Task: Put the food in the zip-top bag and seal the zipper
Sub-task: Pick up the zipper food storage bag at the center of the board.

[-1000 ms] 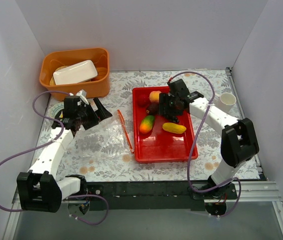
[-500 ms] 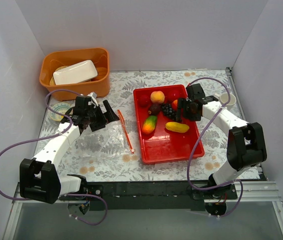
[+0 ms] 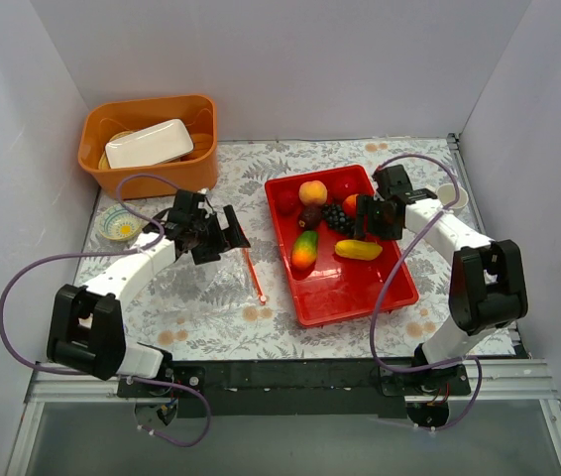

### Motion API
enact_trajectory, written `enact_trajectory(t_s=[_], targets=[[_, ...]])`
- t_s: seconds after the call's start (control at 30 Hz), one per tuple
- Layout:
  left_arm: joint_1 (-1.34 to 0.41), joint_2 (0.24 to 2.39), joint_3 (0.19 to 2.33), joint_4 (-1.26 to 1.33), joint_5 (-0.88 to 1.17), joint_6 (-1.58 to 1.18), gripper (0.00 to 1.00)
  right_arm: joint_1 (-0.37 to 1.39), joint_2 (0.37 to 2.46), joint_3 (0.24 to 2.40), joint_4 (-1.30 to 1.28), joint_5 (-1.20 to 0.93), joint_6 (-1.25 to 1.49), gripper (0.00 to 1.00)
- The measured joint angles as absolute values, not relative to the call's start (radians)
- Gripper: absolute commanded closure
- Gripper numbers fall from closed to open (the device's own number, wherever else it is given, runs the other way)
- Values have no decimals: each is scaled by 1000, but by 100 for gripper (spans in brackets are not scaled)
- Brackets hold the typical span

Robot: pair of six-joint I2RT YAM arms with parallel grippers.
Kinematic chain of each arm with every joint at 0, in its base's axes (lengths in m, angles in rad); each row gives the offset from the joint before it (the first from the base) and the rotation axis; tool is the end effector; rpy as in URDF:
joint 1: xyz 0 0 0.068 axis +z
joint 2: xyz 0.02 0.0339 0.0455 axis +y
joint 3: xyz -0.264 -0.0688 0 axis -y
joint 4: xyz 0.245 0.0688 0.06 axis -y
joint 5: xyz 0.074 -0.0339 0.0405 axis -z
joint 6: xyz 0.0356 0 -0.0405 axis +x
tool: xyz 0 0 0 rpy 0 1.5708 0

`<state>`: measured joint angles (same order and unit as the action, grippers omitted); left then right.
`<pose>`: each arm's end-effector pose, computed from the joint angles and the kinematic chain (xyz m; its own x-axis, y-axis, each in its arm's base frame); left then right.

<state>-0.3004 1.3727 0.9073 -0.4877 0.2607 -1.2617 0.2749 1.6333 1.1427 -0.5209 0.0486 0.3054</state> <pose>0.2616 -0.0906 0.2276 -0.6451 -0.7637 0.0240 -0.6115 0.4971 -0.6156 0.3267 0.0904 0.2216 -0.8521 0.0717 -0.5184 0.0104 0.9927 0.1203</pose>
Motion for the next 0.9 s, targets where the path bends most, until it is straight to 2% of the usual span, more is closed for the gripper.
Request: enact_trajectory(t_s=[0.27, 0.53, 0.77, 0.9], targets=[[-384, 1427, 938, -493, 191, -1299, 2, 303, 1584, 1208, -496, -83, 313, 25], [-385, 1462, 977, -495, 142, -1306, 2, 381, 1715, 1413, -472, -125, 328, 26], [-412, 1545, 1012, -511, 86, -1306, 12, 418, 1740, 1414, -476, -127, 352, 26], [-438, 1599, 1052, -539, 34, -1310, 25, 422, 1691, 1370, -483, -126, 364, 26]])
